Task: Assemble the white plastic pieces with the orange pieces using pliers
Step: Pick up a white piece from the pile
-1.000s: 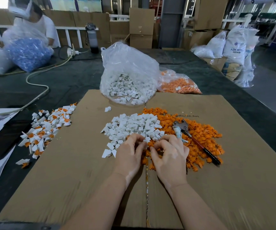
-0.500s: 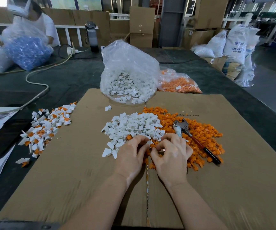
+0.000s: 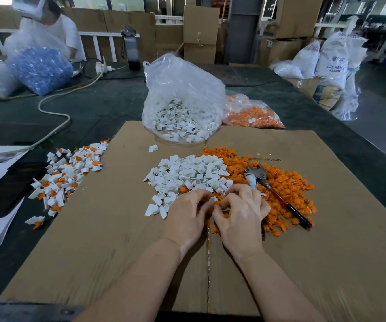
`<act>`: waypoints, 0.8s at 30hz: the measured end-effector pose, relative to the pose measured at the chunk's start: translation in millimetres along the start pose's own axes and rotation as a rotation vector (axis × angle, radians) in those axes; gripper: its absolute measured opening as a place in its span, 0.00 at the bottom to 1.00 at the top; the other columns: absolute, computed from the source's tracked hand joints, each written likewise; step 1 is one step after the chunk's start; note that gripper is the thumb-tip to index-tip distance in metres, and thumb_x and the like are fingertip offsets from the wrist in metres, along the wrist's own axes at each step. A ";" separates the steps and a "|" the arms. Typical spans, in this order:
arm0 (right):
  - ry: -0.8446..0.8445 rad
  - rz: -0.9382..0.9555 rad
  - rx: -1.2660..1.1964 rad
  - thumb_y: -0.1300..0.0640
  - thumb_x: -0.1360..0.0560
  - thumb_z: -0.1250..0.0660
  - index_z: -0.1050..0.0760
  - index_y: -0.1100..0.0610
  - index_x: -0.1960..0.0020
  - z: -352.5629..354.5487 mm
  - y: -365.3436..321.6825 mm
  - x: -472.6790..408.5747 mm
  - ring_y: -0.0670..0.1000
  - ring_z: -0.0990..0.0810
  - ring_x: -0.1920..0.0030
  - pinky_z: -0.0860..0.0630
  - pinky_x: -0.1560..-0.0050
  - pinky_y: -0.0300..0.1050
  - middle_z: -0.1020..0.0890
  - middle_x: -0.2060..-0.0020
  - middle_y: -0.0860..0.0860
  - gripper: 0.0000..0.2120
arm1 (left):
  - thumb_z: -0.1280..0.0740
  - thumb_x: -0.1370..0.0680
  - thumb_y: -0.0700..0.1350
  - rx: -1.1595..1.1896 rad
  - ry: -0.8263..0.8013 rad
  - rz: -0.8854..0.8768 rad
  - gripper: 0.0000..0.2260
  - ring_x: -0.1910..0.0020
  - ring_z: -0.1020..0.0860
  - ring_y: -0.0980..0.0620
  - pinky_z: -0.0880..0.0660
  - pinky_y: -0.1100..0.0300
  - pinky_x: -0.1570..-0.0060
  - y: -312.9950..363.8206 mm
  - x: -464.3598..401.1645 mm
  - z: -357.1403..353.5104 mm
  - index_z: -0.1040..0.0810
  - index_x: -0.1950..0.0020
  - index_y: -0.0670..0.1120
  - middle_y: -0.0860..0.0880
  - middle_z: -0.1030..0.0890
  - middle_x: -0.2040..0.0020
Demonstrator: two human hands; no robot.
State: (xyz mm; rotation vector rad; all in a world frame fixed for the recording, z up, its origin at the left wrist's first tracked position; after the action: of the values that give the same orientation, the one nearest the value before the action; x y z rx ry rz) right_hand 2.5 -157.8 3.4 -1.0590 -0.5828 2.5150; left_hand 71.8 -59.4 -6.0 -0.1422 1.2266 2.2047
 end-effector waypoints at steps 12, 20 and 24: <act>-0.008 -0.015 -0.097 0.56 0.36 0.22 0.18 0.55 0.56 3.2 0.3 -0.9 0.54 0.25 0.52 0.42 0.49 0.49 0.22 0.56 0.51 0.10 | 0.36 0.22 0.41 0.333 -0.007 0.242 0.12 0.62 0.25 0.56 0.27 0.62 0.60 -16.5 1.3 -0.5 0.26 0.53 0.61 0.56 0.24 0.63; -0.035 0.022 -0.107 0.60 0.34 0.24 0.16 0.52 0.54 4.7 -5.6 -1.9 0.56 0.25 0.52 0.40 0.51 0.51 0.22 0.55 0.51 0.10 | 0.35 0.23 0.41 0.316 -0.024 0.237 0.15 0.58 0.23 0.58 0.27 0.67 0.59 -14.0 1.4 0.9 0.26 0.55 0.64 0.57 0.21 0.59; -0.049 -0.016 -0.099 0.58 0.35 0.23 0.17 0.52 0.55 3.7 -4.1 -2.6 0.56 0.25 0.50 0.40 0.49 0.51 0.22 0.55 0.51 0.09 | 0.35 0.23 0.41 0.333 -0.022 0.248 0.14 0.62 0.25 0.61 0.28 0.68 0.63 -15.3 1.6 0.3 0.25 0.56 0.63 0.56 0.22 0.60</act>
State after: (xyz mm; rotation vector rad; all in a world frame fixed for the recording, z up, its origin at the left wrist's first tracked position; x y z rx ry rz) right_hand 2.1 -156.4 9.3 -1.0258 -0.7337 2.5274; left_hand 79.0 -52.5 -17.7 0.1774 1.6519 2.1577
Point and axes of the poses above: each hand's wrist, its own x-axis away from the middle knuckle, its own z-axis out of the back of the hand, y = z × x, the point moved 6 cm from there along -x, towards the middle knuckle
